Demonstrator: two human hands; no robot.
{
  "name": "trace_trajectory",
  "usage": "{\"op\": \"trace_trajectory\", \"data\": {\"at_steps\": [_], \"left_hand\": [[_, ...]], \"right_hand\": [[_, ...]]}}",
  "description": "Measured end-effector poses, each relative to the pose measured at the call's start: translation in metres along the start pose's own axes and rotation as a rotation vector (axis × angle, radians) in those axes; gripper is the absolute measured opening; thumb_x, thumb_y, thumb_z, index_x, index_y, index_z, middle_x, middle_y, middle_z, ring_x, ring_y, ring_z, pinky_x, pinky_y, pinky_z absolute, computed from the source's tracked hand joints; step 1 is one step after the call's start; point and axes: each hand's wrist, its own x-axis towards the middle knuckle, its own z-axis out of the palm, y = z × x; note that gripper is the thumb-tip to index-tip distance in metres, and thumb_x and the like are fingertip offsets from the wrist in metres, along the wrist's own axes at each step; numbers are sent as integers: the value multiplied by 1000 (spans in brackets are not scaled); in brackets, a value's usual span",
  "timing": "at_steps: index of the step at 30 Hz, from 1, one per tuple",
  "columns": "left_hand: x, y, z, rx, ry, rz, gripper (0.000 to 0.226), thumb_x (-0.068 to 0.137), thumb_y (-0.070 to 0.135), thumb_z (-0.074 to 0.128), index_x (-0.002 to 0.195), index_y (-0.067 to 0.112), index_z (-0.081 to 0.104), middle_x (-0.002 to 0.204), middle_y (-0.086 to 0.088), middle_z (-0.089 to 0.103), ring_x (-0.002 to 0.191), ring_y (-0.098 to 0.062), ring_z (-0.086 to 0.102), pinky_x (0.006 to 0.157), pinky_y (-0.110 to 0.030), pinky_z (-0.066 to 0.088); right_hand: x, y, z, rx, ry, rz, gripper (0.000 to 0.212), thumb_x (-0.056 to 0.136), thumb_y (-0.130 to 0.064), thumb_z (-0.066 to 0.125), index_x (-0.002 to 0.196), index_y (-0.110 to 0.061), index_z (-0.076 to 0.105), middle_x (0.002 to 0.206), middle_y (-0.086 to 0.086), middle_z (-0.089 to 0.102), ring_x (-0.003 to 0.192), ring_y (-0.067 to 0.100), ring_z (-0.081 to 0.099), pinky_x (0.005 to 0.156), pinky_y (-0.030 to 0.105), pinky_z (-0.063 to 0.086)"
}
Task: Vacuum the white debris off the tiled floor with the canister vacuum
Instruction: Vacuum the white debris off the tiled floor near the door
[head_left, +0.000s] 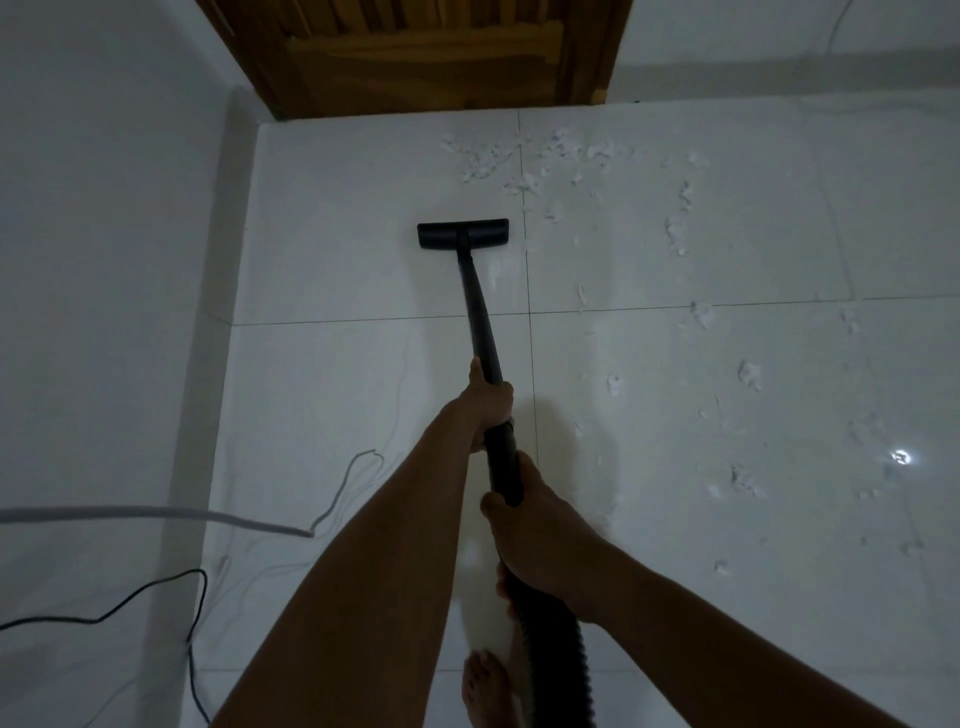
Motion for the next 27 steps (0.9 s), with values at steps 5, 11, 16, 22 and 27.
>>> {"op": "trace_trajectory", "data": {"at_steps": [5,11,16,22,27], "left_hand": [[8,15,-9,16,12,-5,76,101,21,44,152,49,-5,134,-30,52,71,-24,55,70,-39,55],[18,27,-23,21,8,-2,75,101,21,43,152,49,-4,141,-30,47,71,-24,53,75,-41,54],[35,43,-36,15,15,7,76,101,25,42,151,52,-8,126,-27,56,72,-25,54,79,-45,55],[60,71,-57,47,4,30,76,102,25,42,151,51,-9,133,-29,54,70,-24,55,77,-44,55],[75,90,-73,40,7,53,72,103,26,41,153,48,-6,133,-30,53,67,-23,54,73,-41,55]], "right_hand": [[2,-19,-3,36,-26,0,60,108,-25,45,157,-45,17,84,10,59,50,16,59,42,25,50],[12,-35,0,27,-34,9,58,107,-28,45,155,-47,18,86,8,58,50,16,60,49,29,54],[34,-52,1,0,-11,7,59,108,-31,43,157,-47,15,83,4,59,55,16,62,55,29,56],[62,-85,5,15,21,-7,64,109,-31,43,158,-51,8,91,9,60,44,13,60,45,23,50],[86,-104,7,-13,57,-21,64,109,-31,43,157,-51,7,91,13,61,35,9,57,40,22,48]]}}
